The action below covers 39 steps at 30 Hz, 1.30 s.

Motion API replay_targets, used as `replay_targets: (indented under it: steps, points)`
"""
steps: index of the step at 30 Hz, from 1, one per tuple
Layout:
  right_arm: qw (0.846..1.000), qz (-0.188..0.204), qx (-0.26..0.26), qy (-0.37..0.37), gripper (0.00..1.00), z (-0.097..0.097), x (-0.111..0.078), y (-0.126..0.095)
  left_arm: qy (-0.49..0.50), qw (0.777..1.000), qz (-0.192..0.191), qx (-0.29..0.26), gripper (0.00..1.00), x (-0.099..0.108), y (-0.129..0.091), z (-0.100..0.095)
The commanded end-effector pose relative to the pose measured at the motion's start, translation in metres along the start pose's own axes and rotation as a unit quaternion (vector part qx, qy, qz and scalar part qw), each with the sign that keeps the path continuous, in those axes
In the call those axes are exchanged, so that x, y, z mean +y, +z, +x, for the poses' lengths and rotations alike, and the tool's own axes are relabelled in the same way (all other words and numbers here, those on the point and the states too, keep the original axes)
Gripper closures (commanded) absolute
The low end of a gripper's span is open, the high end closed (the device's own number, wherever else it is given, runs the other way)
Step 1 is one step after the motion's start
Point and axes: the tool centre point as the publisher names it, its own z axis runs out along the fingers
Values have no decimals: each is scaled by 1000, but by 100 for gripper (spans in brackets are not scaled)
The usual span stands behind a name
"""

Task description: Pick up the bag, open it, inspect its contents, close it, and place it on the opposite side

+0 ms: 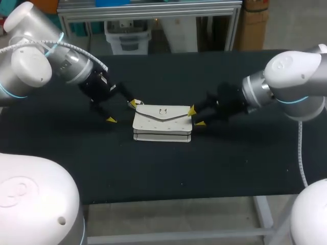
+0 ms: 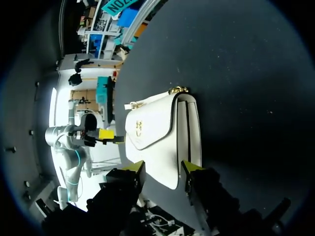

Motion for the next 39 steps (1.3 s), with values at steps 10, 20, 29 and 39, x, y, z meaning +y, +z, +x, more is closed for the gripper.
replay_targets:
  steps: [10, 20, 29, 39]
  points:
    - [1000, 7, -3, 14, 58, -9, 6, 20, 8, 1000, 0, -11, 0, -3, -8, -5]
    - [1000, 8, -6, 10, 80, -4, 10, 33, 39, 999, 3, -27, 0, -2, -16, -13]
    - [1000, 12, -7, -15, 100, -7, 21, 25, 92, 993, 18, -70, 0, 1, -27, -19]
    - [998, 21, -16, -58, 100, -20, 49, -12, 114, 986, 63, -108, 0, -14, -51, -32]
